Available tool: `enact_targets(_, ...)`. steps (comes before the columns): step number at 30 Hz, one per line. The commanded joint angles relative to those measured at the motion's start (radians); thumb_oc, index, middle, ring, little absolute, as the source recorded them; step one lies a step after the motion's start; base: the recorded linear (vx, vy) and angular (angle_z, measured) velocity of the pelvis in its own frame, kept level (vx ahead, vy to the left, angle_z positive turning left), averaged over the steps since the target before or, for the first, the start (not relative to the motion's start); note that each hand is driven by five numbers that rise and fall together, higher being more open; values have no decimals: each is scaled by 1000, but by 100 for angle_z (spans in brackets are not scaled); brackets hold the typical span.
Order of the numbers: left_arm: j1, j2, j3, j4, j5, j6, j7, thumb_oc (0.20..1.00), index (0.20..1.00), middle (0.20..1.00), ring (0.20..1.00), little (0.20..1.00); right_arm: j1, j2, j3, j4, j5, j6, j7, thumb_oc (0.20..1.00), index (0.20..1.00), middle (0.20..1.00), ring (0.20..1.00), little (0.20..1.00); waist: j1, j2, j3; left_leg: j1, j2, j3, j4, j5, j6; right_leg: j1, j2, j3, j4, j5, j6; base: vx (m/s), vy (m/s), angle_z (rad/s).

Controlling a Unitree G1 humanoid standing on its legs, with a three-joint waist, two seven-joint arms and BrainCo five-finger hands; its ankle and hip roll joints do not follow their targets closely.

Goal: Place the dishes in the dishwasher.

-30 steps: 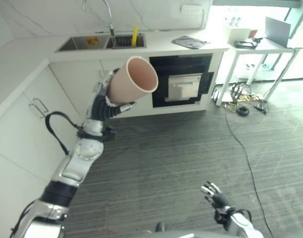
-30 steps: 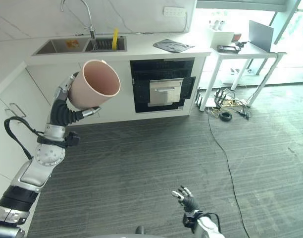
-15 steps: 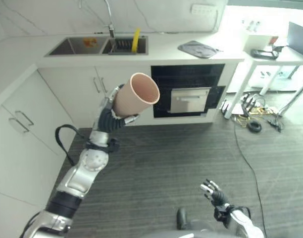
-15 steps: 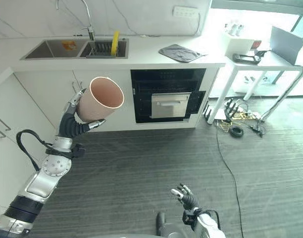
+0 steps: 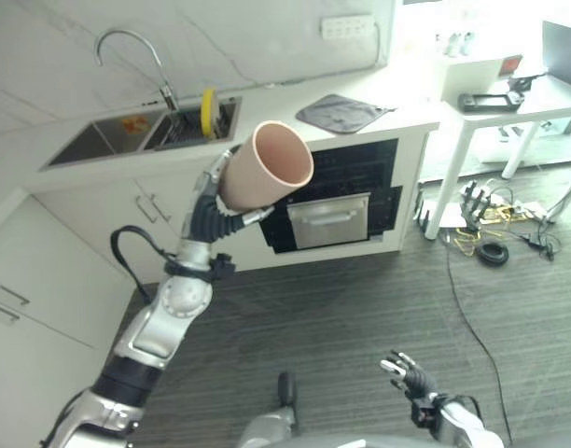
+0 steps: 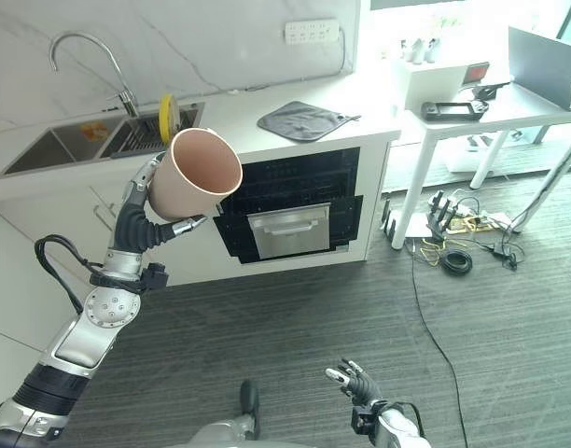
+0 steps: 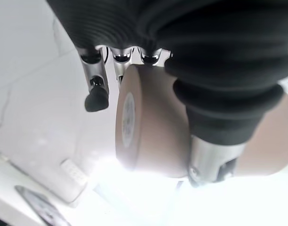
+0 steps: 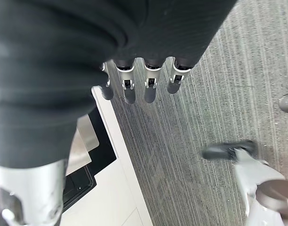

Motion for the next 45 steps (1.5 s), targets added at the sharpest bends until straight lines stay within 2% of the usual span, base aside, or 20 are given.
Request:
enact_targets(1, -35, 60, 75, 0, -35, -59, 26, 200, 200, 200, 200, 200, -1, 5, -5, -42, -8, -23, 6, 1000, 1000, 1000, 1000, 1000, -13, -61, -45, 63, 127, 16, 51, 140, -160, 78, -125, 31, -272, 95, -133, 319, 210, -91)
enact_targets(4, -35, 50, 73, 9, -29, -65, 21, 200, 200, 200, 200, 200, -3, 6, -14, -13, -10, -26, -7, 1000, 1000, 1000, 1000, 1000, -10, -59, -49, 98, 117, 14, 56, 91, -141, 87, -140, 25, -228, 63, -129, 371, 289, 22)
enact_targets(8, -66, 37, 55, 32, -34, -59, -1, 200, 200, 200, 200, 200, 7, 20, -33, 9, -9, -28, -14, 1000, 1000, 1000, 1000, 1000, -3, -69, -65, 124, 60, -6, 107, 17, -101, 99, -178, 18, -184, 54, -102, 361, 316, 6)
enact_targets(13, -113, 34, 12, 84, -35, -62, -8, 200, 200, 200, 200, 200, 15, 49, -28, 13, -2, -38, -43, 1000, 1000, 1000, 1000, 1000, -8, -80, -77, 163, -5, -33, 124, -42, -47, 43, -215, 28, -68, 131, -54, 242, 241, 31)
enact_targets(18, -135, 35, -15, 89, -23, -56, -3, 200, 200, 200, 200, 200, 35, 70, -29, -27, -16, -30, -59, 1000, 1000, 1000, 1000, 1000, -22, -77, -88, 204, -48, -34, 80, -57, 1, -31, -219, 52, 97, 214, -7, 177, 210, 25)
enact_targets(19, -136, 35, -21, 79, -13, -44, 4, 200, 200, 200, 200, 200, 43, 75, -29, -39, -22, -30, -60, 1000, 1000, 1000, 1000, 1000, -23, -69, -82, 226, -58, -37, 68, -67, 18, -89, -223, 30, 222, 255, -2, 131, 174, 6)
enact_targets(21, -117, 28, -11, 57, -1, -25, 5, 200, 200, 200, 200, 200, 40, 79, -26, -36, -30, -33, -57, 1000, 1000, 1000, 1000, 1000, -19, -50, -64, 274, -53, -49, 43, -76, 24, -208, -229, 6, 362, 286, -12, 170, 110, -2)
enact_targets(22, -104, 27, -8, 45, 11, -24, 11, 200, 200, 200, 200, 200, 33, 71, -24, -45, -21, -28, -58, 1000, 1000, 1000, 1000, 1000, -32, -55, -52, 295, -55, -57, 26, -76, 20, -226, -193, 12, 270, 265, -17, 144, -22, -3)
enact_targets(23, -102, 27, -6, 42, 13, -23, 12, 200, 200, 200, 200, 200, 33, 69, -25, -52, -21, -24, -58, 1000, 1000, 1000, 1000, 1000, -36, -58, -49, 300, -56, -60, 22, -76, 18, -227, -192, 14, 231, 264, -18, 89, -143, -4)
enact_targets(24, -99, 30, -2, 32, 19, -18, 13, 200, 200, 200, 200, 200, 35, 64, -29, -69, -23, -15, -55, 1000, 1000, 1000, 1000, 1000, -46, -66, -45, 309, -58, -67, 12, -78, 14, -235, -198, 28, 102, 268, -20, 72, -205, 23)
enact_targets(25, -102, 40, 1, 26, 24, -12, 23, 200, 200, 200, 200, 200, 37, 56, -32, -83, -25, -7, -44, 1000, 1000, 1000, 1000, 1000, -68, -72, -32, 333, -49, -82, 1, -99, 7, -246, -209, 58, -73, 308, -13, 75, -240, 24)
enact_targets(27, -99, 53, 9, 23, 14, -19, 19, 200, 200, 200, 200, 200, 36, 58, -42, -73, -28, -5, -33, 1000, 1000, 1000, 1000, 1000, -77, -73, -22, 345, -34, -76, 1, -126, 0, -268, -221, 78, -114, 345, -3, 60, -211, 23)
enact_targets(29, -92, 57, 15, 22, 9, -34, 2, 200, 200, 200, 200, 200, 29, 62, -52, -38, -25, -16, -16, 1000, 1000, 1000, 1000, 1000, -60, -77, -30, 337, -8, -57, 1, -120, -23, -194, -229, 48, -214, 281, -11, 63, -256, 28)
enact_targets(32, -80, 40, 12, 12, 18, -28, -6, 200, 200, 200, 200, 200, 22, 58, -47, -23, -11, -15, -17, 1000, 1000, 1000, 1000, 1000, -46, -78, -43, 335, 15, -57, 1, -106, -46, -104, -214, 46, -275, 237, -32, 95, -253, 32)
enact_targets(35, -41, 35, 43, -16, 1, -21, -30, 200, 200, 200, 200, 200, 35, 56, -32, -49, -16, 0, -32, 1000, 1000, 1000, 1000, 1000, -33, -83, -76, 323, 33, -63, 14, -84, -69, -44, -179, 66, -296, 193, -74, 113, -347, 1)
enact_targets(38, -51, 45, 39, -13, -21, -27, -23, 200, 200, 200, 200, 200, 38, 44, -30, -47, -18, -16, -19, 1000, 1000, 1000, 1000, 1000, -49, -92, -75, 300, 59, -13, 127, -121, -85, -30, -179, 56, -294, 172, -89, -11, -193, 5)
enact_targets(40, -47, 46, 40, -24, -36, -36, -27, 200, 200, 200, 200, 200, 34, 33, -20, -48, -13, -31, -28, 1000, 1000, 1000, 1000, 1000, -41, -102, -54, 200, 54, -35, 314, -81, -96, -14, -173, 83, -294, 171, -108, -69, -119, 19)
enact_targets(41, -46, 45, 41, -26, -37, -36, -29, 200, 200, 200, 200, 200, 33, 32, -19, -46, -11, -34, -29, 1000, 1000, 1000, 1000, 1000, -40, -102, -52, 183, 54, -42, 335, -72, -98, -12, -170, 87, -295, 172, -112, -53, -18, 11)
enact_targets(42, -45, 44, 48, -31, -40, -48, -48, 200, 200, 200, 200, 200, 26, 23, -25, -26, 7, -54, -24, 1000, 1000, 1000, 1000, 1000, -32, -98, -43, 149, 68, -71, 326, -33, -107, -4, -160, 103, -299, 172, -118, -30, 26, -2)
enact_targets(45, -46, 40, 52, -40, -35, -56, -55, 200, 200, 200, 200, 200, 10, 11, -36, 0, 13, -78, 0, 1000, 1000, 1000, 1000, 1000, -29, -83, -32, 149, 94, -84, 224, 24, -133, 12, -153, 103, -311, 163, -119, 4, 128, -20)
